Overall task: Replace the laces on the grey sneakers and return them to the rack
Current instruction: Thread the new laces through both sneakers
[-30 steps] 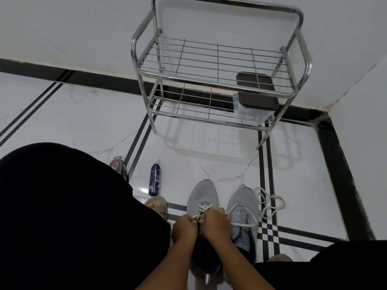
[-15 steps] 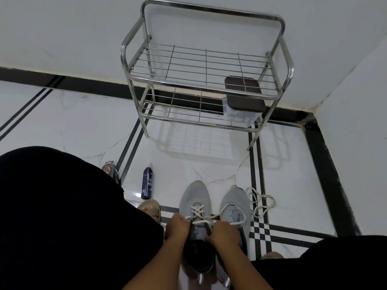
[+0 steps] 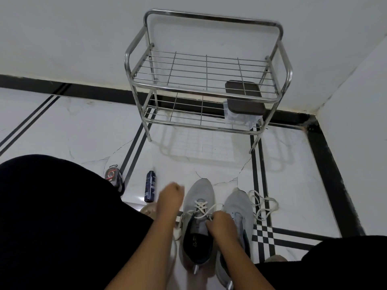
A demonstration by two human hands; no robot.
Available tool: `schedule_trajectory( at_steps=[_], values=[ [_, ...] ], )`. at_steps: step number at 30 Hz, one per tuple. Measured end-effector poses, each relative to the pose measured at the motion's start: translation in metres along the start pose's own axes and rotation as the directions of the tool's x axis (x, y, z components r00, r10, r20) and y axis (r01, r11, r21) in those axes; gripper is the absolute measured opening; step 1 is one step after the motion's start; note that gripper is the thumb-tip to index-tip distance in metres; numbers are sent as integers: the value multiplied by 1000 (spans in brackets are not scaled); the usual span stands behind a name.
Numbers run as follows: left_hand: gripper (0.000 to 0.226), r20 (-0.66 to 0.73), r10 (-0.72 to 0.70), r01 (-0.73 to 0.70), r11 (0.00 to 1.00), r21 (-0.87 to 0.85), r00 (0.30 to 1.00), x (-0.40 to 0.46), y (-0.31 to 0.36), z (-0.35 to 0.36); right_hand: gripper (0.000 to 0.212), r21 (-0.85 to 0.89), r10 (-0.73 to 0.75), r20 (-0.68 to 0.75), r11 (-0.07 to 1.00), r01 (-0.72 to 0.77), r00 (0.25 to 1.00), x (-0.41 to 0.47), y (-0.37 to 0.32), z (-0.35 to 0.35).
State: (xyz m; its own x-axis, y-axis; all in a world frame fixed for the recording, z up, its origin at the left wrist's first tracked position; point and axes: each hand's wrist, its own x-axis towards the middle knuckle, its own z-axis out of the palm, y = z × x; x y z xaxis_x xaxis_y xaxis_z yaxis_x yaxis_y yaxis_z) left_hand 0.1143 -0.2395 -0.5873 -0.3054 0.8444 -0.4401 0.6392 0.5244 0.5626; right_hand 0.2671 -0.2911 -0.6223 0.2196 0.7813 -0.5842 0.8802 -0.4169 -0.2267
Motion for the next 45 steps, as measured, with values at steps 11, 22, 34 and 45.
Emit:
schedule_trajectory(
  at_steps=[11,22,34,45],
  values=[
    [33,-31,-577,423,633,-648,816,13,-32,16,29,81,49,-40,996,-46,998,2,10,6],
    [48,284,-228,166,959,228,931,-16,-46,56,31,89,78,-32,993,-75,996,7,12,7],
    [43,189,-47,8,980,200,981,-2,-40,56,24,48,-30,19,998,29,999,3,8,5],
    [30,367,-138,286,877,-387,920,14,10,26,26,132,-58,30,990,54,998,-4,5,-4]
  ],
)
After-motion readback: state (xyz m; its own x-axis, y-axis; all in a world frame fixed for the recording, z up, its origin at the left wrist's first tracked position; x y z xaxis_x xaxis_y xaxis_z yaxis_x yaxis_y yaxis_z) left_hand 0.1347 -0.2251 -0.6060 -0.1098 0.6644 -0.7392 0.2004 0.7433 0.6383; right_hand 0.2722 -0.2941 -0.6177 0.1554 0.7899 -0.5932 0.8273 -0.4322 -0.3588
